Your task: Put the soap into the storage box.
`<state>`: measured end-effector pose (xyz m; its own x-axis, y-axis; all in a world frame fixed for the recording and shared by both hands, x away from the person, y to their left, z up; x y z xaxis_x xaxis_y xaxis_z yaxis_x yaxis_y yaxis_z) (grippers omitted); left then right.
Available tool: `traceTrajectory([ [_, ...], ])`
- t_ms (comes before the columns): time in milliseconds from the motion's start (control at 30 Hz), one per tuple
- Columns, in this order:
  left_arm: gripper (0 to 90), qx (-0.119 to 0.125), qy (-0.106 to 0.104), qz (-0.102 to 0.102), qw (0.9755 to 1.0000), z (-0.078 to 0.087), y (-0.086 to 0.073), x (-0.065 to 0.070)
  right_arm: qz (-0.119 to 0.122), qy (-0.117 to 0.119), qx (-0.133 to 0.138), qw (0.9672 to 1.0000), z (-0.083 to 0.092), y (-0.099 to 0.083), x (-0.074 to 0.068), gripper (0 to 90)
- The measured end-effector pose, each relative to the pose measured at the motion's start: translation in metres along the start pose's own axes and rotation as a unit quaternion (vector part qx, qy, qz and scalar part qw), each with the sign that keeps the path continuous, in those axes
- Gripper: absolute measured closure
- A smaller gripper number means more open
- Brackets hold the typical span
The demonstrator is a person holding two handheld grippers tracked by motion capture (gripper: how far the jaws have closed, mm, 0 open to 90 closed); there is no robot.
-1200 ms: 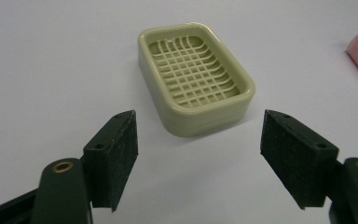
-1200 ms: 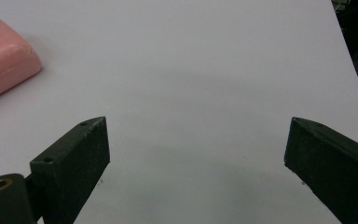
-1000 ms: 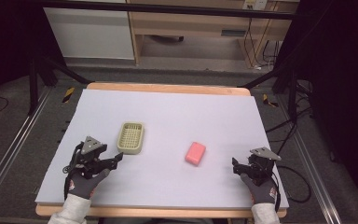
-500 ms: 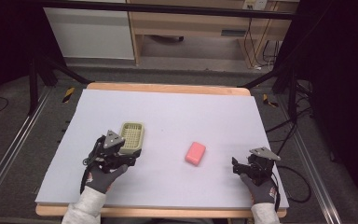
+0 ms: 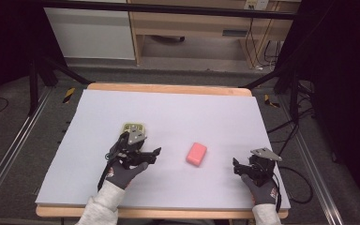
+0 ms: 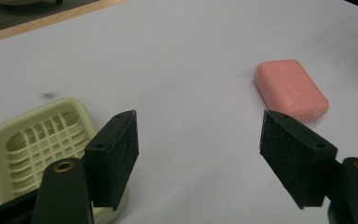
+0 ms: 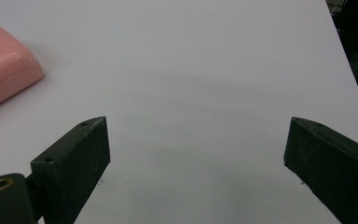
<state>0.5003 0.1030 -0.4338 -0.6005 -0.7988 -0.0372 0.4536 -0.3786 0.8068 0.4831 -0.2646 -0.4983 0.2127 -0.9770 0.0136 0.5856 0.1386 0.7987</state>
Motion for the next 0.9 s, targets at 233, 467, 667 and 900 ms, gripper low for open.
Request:
traceTrajectory([
  [233, 27.5, -0.004, -0.011, -0.008, 0.9999, -0.016, 0.012, 0.016, 0.000, -0.002, 0.000, 1.0000, 0.000, 0.000, 0.000, 7.2],
  [467, 26.9, -0.012, -0.019, -0.014, 0.9997, -0.030, 0.016, 0.030, -0.002, -0.001, 0.000, 1.0000, -0.001, 0.000, 0.000, 7.1],
  [667, 26.8, -0.020, -0.025, -0.015, 0.9994, -0.044, 0.019, 0.040, -0.002, -0.005, -0.001, 1.0000, -0.001, 0.000, 0.000, 7.0],
  [900, 27.1, -0.023, -0.033, -0.019, 0.9990, -0.055, 0.022, 0.051, 0.000, -0.007, -0.008, 0.9999, -0.003, -0.001, -0.001, 7.0],
])
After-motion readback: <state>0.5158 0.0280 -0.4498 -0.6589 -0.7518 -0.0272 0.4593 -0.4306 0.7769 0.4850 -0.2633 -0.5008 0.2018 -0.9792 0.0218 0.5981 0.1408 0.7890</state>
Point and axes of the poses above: each handheld gripper's, and its own axes: z roughly backward along the jaws, y roughly out of its top, x roughly to its right, the point moved 5 cm from there along -z, roughly forward along the jaws, and after that the axes turned 2 degrees about y, right-handed, at the moved point
